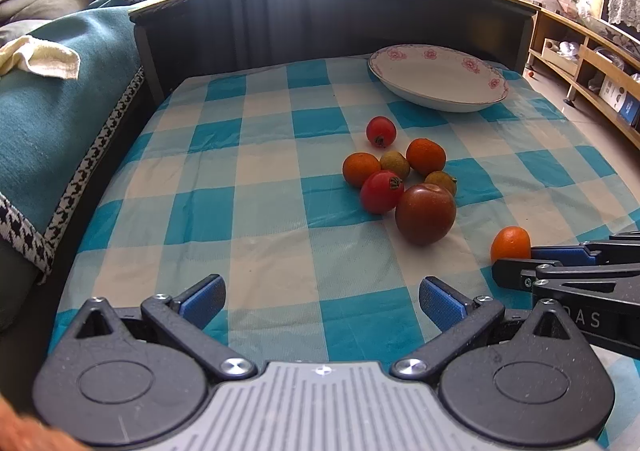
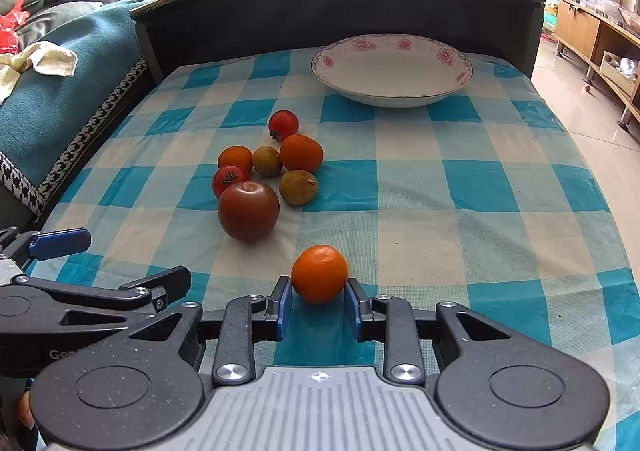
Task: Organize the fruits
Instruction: 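Position right gripper around the mandarin while left gripper approaches the dark red tomato, then close right gripper on the mandarin while left gripper closes on the dark red tomato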
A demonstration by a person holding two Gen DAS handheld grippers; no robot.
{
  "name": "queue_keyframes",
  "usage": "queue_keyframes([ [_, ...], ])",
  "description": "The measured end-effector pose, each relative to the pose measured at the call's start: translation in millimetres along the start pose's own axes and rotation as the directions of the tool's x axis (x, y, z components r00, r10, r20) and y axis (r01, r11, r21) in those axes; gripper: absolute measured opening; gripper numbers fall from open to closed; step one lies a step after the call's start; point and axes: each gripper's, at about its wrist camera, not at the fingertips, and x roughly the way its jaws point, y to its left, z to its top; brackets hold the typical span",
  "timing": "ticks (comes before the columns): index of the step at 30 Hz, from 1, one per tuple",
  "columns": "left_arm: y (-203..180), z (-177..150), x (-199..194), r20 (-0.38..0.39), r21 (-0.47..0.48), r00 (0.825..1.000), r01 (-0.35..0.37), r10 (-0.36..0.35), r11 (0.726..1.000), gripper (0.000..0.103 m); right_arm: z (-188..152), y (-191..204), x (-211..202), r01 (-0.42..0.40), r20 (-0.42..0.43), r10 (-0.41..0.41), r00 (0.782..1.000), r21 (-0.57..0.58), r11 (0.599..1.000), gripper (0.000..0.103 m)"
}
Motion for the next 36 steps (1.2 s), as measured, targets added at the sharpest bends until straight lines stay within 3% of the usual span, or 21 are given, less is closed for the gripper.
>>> queue_keyframes([
  [21, -8, 12, 13, 0.057, 0.043, 0.998, 0.021, -0.024, 0.999, 0.103, 1, -16, -1, -0.018, -0.02, 0.02, 1.0, 0.088, 0.996, 0.023],
  [28, -17, 19, 19, 0.052, 0.053, 0.994, 0.092, -0.095, 0.994, 0.103, 2, -25, -7, -0.028, -0.011, 0.03, 0.999, 0.132, 0.991, 0.023],
  [36, -28, 26, 32, 0.017, 0.075, 0.986, 0.164, -0.166, 0.984, 0.083, 0, -28, -5, -0.043, -0.019, 0.046, 0.999, 0.153, 0.987, 0.023],
])
